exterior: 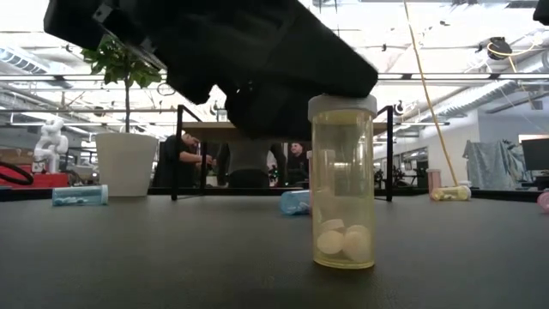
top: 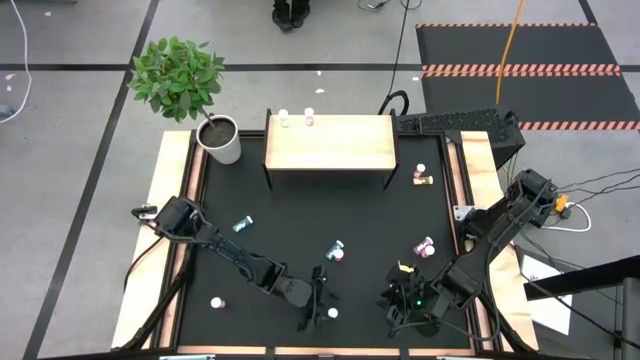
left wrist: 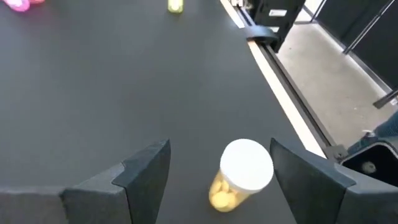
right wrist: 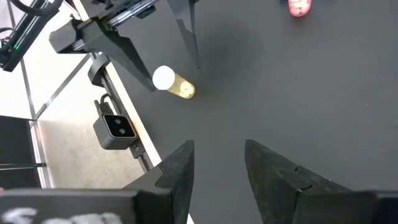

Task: Pick and place medicine bottles onto shelf by color
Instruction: Put the bottom left yellow pill bottle on the shelf

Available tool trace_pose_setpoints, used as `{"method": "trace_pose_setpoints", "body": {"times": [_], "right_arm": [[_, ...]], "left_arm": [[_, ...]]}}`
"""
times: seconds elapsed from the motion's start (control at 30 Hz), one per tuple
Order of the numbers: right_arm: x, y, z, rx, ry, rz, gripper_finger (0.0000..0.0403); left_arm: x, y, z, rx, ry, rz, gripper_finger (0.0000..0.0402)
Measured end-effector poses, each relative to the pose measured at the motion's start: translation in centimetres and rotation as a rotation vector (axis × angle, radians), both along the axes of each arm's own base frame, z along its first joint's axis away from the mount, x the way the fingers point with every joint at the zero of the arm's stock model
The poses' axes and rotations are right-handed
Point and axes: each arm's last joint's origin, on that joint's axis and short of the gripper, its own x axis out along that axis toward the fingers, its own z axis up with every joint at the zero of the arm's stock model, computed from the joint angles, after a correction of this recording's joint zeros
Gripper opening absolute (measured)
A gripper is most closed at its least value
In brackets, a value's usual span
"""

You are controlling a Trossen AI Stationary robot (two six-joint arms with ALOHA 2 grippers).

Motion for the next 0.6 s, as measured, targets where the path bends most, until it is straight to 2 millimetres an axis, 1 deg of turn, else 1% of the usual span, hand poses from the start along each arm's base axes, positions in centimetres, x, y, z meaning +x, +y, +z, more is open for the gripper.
{"method": "trace_pose_setpoints", "body": {"times": [0.2,0.37,0.43,0.6], "right_arm": [[-0.04,-0.04,-0.03,-0.004,0.005,0.000,0.0137],[0.01,-0.09,-0.04,-0.004,0.006,-0.001,0.0138],[0.09,-0.17,-0.04,-0.003,0.007,-0.004,0.0137],[0.27,-0.34,-0.06,0.008,0.020,-0.001,0.0137]], "left_arm": [[-0.18,-0.28,-0.07,0.012,0.006,-0.092,0.0273],[-0.19,-0.32,-0.05,0.019,0.000,-0.098,0.0270],[-0.20,-0.31,-0.08,0.020,0.003,-0.098,0.0257],[-0.17,-0.24,-0.08,0.021,0.003,-0.095,0.0207]]}}
